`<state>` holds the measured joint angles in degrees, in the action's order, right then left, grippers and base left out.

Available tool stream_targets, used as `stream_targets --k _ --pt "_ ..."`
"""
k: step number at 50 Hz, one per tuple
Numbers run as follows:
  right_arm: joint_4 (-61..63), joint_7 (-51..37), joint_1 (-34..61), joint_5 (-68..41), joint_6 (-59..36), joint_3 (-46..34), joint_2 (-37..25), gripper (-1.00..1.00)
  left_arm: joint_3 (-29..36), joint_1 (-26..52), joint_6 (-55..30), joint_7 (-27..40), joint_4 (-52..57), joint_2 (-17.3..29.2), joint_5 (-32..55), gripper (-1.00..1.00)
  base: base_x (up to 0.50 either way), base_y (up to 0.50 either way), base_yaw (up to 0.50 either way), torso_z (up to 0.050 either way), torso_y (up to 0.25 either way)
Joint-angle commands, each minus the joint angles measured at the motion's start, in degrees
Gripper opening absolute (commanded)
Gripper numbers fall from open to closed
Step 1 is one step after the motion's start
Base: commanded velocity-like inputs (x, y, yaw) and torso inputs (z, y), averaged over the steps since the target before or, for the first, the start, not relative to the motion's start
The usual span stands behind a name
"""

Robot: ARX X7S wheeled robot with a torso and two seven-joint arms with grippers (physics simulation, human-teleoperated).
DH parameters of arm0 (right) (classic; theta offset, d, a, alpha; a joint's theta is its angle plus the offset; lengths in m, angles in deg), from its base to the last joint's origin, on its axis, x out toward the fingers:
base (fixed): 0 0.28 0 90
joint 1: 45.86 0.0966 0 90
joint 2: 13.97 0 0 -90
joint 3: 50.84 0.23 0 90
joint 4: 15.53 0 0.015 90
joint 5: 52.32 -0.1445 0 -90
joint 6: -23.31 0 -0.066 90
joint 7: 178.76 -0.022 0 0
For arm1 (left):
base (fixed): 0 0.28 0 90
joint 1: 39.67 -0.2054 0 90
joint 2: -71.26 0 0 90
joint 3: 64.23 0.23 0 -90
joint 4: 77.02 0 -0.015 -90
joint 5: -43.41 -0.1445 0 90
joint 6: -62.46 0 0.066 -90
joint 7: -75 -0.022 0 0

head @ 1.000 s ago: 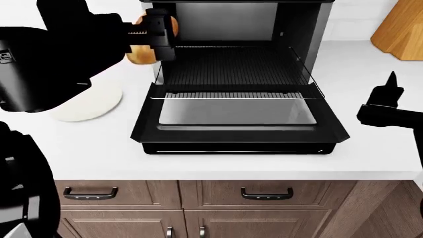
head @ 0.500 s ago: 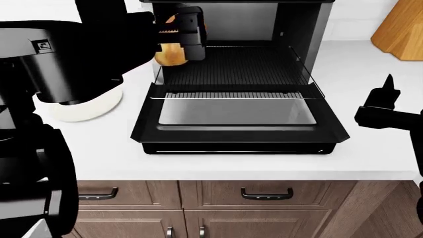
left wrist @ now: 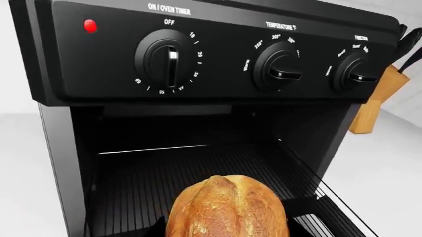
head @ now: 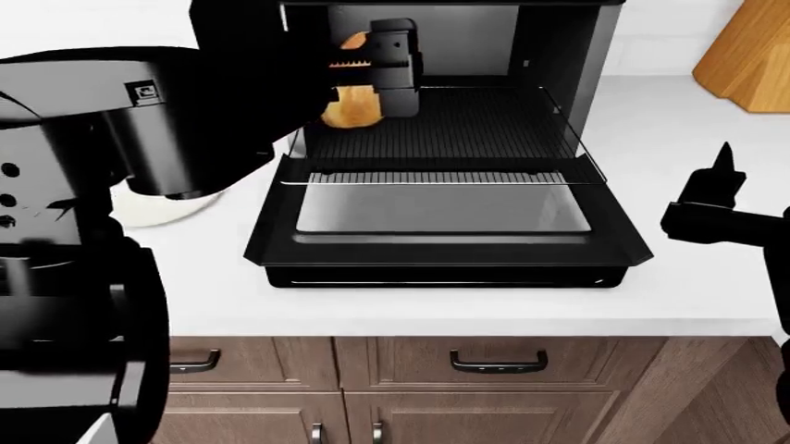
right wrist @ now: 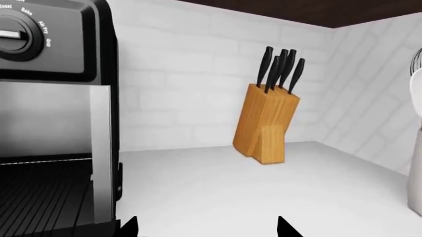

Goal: Place the bread on the rack of the toaster oven.

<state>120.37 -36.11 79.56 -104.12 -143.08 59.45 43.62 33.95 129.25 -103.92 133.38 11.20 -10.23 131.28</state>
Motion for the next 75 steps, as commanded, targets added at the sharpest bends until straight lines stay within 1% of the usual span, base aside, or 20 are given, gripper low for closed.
stream_targets --k 1,4,13,26,27,42,51,62,66,75 --pt "-0.42 -0.52 -0.41 -0.66 0.88 -0.33 -0.56 1.00 2.53 -0.50 2.89 -1.07 -0.34 -1.03 -2.86 -1.00 0.00 0.00 0.00 0.000 0.000" --pt "-0.57 -0.57 -0.67 -0.60 1.41 -0.55 -0.62 1.00 2.82 -0.93 3.42 -0.83 -0.18 -1.20 -2.99 -1.00 0.00 0.00 0.00 0.000 0.003" --pt "-0.78 -1.03 -0.71 -1.17 1.83 -0.78 -0.95 1.00 5.41 -1.40 5.68 -2.94 -0.79 -1.60 -6.32 -1.00 0.00 0.00 0.00 0.000 0.000" --pt "-0.82 -1.75 -1.06 -2.30 2.35 -0.72 -1.57 1.00 7.42 -2.01 7.09 -2.72 -0.31 -1.13 -7.73 -1.00 0.00 0.00 0.00 0.000 0.000" --pt "-0.84 -1.79 -1.10 -2.37 2.44 -0.69 -1.59 1.00 7.57 -1.98 7.13 -2.81 -0.29 -1.06 -7.78 1.00 0.00 0.00 0.00 0.000 0.000" --pt "-1.02 -2.07 -1.76 -2.58 3.45 -1.13 -1.90 1.00 8.42 -1.90 8.23 -2.78 -1.42 -0.96 -7.40 1.00 0.00 0.00 0.00 0.000 0.000" --pt "-1.07 -2.13 -2.26 -2.48 4.11 -1.30 -1.94 1.00 6.27 -1.65 7.96 -0.55 0.58 -0.27 -3.07 1.00 0.00 0.00 0.00 0.000 0.000" --pt "-0.69 -2.93 -1.45 -3.38 3.51 -1.60 -2.16 1.00 4.20 -5.18 7.51 2.10 7.07 2.90 1.30 1.00 0.00 0.00 0.00 0.000 0.000" --pt "-0.43 -3.24 -0.96 -3.60 3.23 -2.15 -2.31 1.00 4.41 -6.76 8.28 0.48 8.28 4.28 -0.62 1.00 0.00 0.00 0.00 0.000 0.000" --pt "0.57 -4.34 -0.33 -5.14 2.02 -1.53 -2.84 1.00 2.16 -8.21 9.68 0.48 11.61 7.30 -0.37 1.00 0.00 0.00 0.00 0.000 0.000"
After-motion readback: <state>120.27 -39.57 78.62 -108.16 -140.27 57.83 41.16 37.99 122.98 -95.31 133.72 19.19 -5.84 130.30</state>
